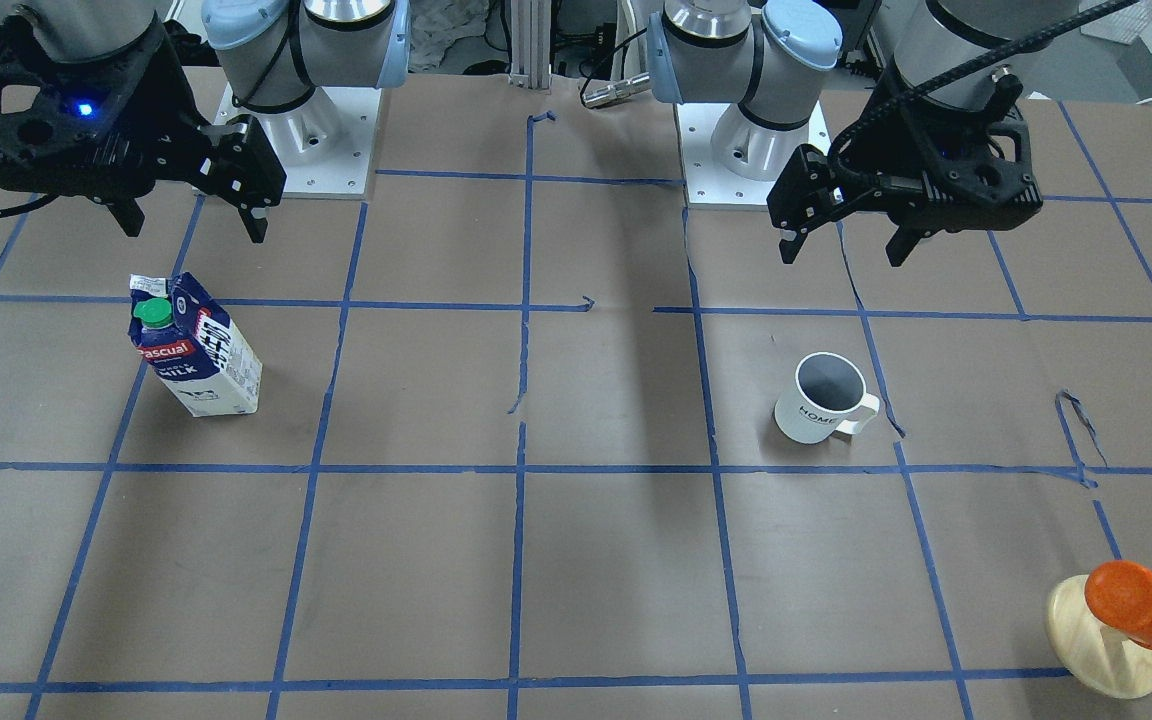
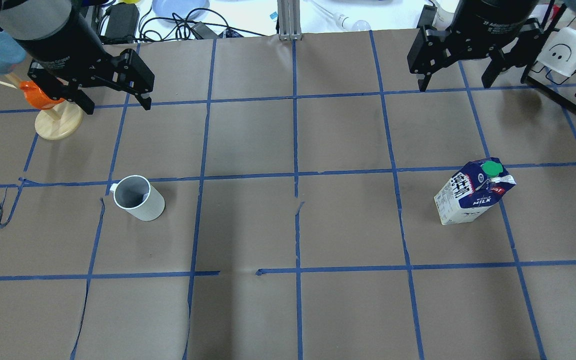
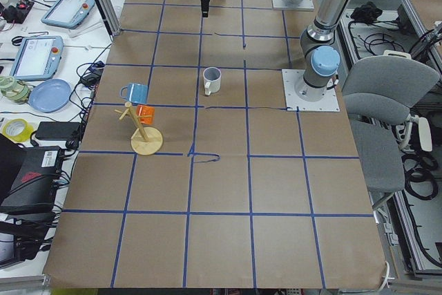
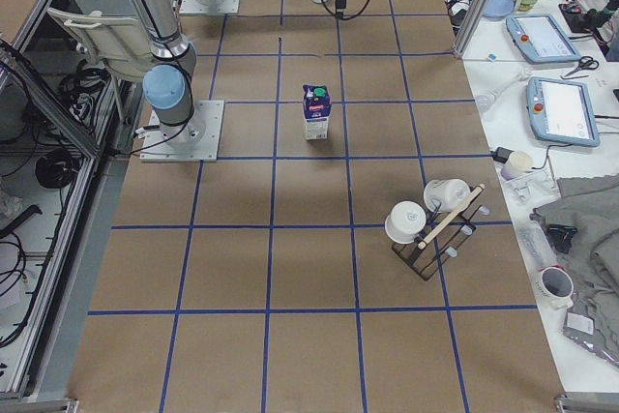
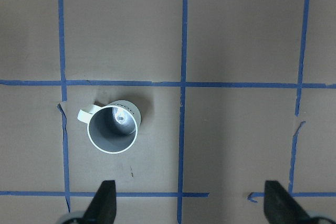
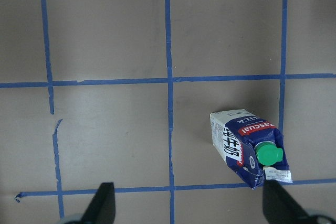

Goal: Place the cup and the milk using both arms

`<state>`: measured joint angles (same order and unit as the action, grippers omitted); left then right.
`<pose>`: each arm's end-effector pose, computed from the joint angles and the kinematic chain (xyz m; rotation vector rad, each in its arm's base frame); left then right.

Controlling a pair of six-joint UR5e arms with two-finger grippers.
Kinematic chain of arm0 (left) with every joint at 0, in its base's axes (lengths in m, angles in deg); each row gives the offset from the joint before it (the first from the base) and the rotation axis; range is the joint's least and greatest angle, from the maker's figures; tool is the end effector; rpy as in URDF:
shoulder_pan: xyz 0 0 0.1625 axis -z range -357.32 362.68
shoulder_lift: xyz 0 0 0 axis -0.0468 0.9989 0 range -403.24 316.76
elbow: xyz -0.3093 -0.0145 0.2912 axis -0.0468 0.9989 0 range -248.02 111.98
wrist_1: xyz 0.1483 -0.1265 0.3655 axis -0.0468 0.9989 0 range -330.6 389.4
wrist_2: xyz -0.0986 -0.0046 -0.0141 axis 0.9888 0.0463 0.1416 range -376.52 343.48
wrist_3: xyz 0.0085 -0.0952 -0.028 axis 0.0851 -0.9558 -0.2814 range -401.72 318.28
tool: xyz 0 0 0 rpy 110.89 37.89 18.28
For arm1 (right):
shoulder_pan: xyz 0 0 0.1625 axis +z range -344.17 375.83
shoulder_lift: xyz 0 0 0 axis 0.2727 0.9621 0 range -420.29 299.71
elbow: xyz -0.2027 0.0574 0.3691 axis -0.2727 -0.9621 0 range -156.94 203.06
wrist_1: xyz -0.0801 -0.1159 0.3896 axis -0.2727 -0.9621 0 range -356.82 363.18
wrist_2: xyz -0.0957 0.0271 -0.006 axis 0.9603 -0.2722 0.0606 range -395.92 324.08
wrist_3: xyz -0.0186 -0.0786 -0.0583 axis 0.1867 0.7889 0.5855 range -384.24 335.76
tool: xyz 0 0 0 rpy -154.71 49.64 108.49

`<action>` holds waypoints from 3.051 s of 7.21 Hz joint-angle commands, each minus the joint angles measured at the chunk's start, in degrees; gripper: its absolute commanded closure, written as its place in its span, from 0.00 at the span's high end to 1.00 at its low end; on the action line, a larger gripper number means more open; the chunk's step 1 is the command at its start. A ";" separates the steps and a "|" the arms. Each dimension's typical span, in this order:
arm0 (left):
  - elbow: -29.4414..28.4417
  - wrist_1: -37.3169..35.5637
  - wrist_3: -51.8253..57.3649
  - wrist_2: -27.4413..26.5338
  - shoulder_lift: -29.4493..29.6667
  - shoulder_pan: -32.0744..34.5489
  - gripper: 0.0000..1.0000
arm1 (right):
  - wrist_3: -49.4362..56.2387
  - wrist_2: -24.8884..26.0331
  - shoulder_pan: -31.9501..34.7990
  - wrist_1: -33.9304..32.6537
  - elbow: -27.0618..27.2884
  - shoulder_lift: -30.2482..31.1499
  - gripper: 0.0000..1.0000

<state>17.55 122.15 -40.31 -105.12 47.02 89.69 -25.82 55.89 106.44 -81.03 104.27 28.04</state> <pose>-0.1097 -0.5016 0.5190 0.0426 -3.1177 0.0400 0.1357 -0.5021 0.5387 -0.0267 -3.1102 0.0369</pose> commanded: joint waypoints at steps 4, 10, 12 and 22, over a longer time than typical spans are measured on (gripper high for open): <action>0.03 -0.12 0.60 0.01 0.09 -0.08 1.00 | 0.00 0.13 0.00 0.01 0.09 0.00 1.00; -0.05 -0.64 0.79 0.18 0.09 -0.26 1.00 | 0.00 0.13 0.00 0.10 0.09 -0.09 1.00; 0.03 -0.64 0.79 0.27 0.35 -0.26 1.00 | 0.00 0.13 0.00 0.10 0.09 -0.09 1.00; 7.66 -2.21 -5.01 0.45 1.75 -13.77 1.00 | 0.00 0.22 0.00 0.01 0.18 -0.17 1.00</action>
<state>22.60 120.76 -43.55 -104.84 48.46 79.97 -25.82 56.10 106.44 -81.01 104.38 27.93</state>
